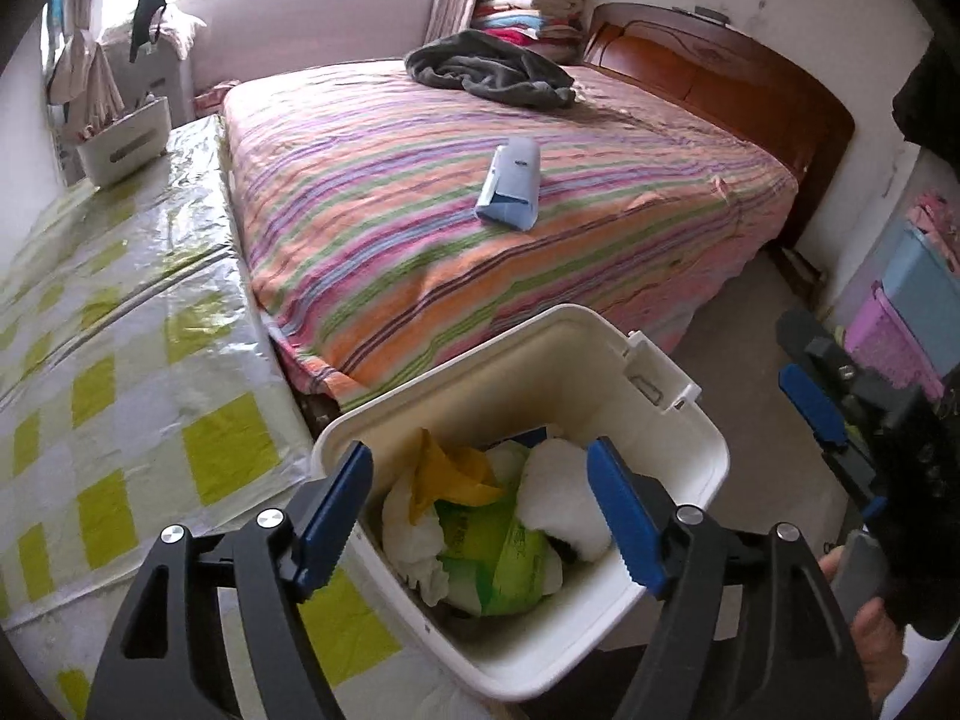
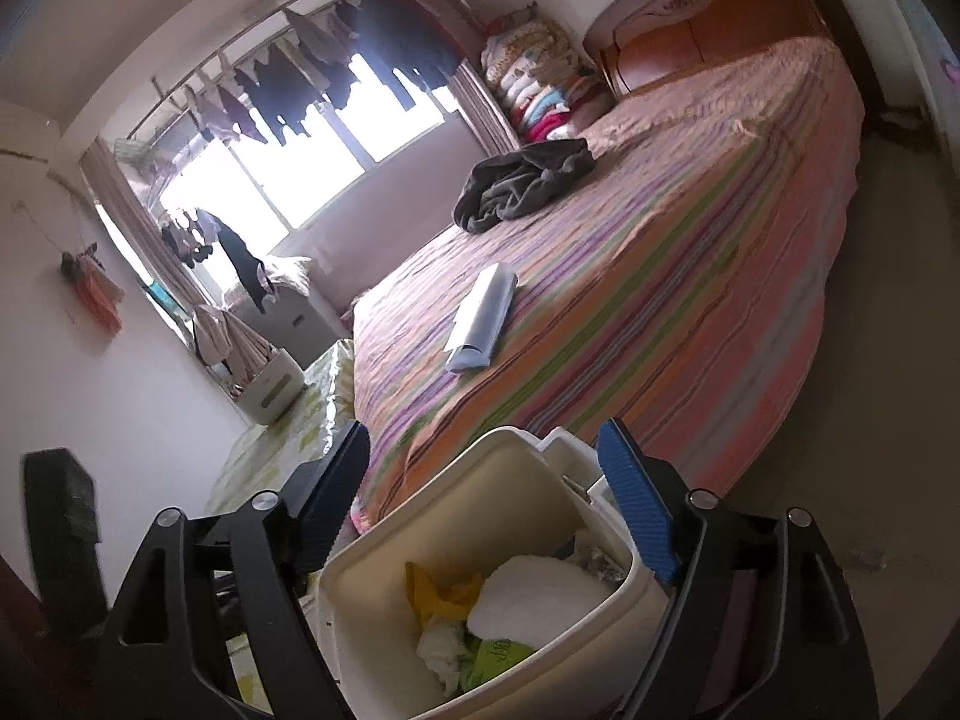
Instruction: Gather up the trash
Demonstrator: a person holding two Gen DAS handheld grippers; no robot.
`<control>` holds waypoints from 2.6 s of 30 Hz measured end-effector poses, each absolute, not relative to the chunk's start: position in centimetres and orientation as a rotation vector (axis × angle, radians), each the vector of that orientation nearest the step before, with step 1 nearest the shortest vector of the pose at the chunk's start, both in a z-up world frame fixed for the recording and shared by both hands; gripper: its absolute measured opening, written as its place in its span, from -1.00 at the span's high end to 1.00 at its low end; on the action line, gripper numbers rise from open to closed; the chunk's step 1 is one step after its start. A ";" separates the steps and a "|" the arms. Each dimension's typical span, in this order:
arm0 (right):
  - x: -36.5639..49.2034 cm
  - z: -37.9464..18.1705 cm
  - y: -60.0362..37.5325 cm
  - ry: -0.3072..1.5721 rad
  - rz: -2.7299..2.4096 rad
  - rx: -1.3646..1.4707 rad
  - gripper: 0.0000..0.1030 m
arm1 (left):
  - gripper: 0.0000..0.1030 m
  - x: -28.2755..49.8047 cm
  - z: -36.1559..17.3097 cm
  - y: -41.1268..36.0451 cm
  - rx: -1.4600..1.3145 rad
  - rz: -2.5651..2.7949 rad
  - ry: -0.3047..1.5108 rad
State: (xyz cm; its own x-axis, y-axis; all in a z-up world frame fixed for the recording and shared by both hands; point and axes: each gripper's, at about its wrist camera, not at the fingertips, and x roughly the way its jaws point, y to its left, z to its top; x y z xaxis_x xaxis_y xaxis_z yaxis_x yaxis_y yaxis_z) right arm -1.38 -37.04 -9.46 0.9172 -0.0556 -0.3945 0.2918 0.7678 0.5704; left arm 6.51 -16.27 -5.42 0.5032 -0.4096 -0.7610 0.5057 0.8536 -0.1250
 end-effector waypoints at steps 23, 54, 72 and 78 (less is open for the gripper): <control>-10.3 -1.4 -18.4 0.344 -0.266 0.162 -0.87 | -0.48 -4.0 1.0 -1.8 0.123 -0.140 0.604; -5.5 -2.2 -19.5 0.410 -0.291 0.177 -0.87 | -0.48 -2.0 -1.6 -0.7 0.173 -0.183 0.691; -4.7 -3.1 -19.7 0.434 -0.277 0.186 -0.87 | -0.48 -1.9 -2.4 -1.0 0.191 -0.200 0.724; -5.1 -3.1 -20.1 0.430 -0.281 0.193 -0.87 | -0.48 -2.3 -2.5 -1.6 0.211 -0.206 0.722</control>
